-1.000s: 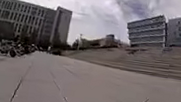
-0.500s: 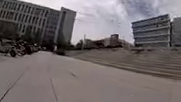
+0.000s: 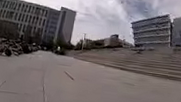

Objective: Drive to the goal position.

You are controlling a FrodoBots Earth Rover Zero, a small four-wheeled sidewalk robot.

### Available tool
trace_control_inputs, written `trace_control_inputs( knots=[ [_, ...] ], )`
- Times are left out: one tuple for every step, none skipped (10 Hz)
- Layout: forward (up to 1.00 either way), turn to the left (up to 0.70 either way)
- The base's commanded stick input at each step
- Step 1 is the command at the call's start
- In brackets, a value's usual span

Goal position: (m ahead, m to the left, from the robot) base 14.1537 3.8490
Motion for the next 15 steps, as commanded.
trace_control_inputs(
  knots=[
    [0.7, 0.08],
    [0.7, 0.14],
    [0.7, 0.14],
    [0.7, 0.14],
    [0.7, 0.14],
    [0.7, 0.14],
    [0.7, 0.14],
    [0.7, 0.14],
    [0.7, 0.14],
    [0.7, 0.14],
    [0.7, 0.14],
    [0.7, 0.14],
    [0.7, 0.14],
    [0.7, 0.14],
    [0.7, 0.14]
  ],
)
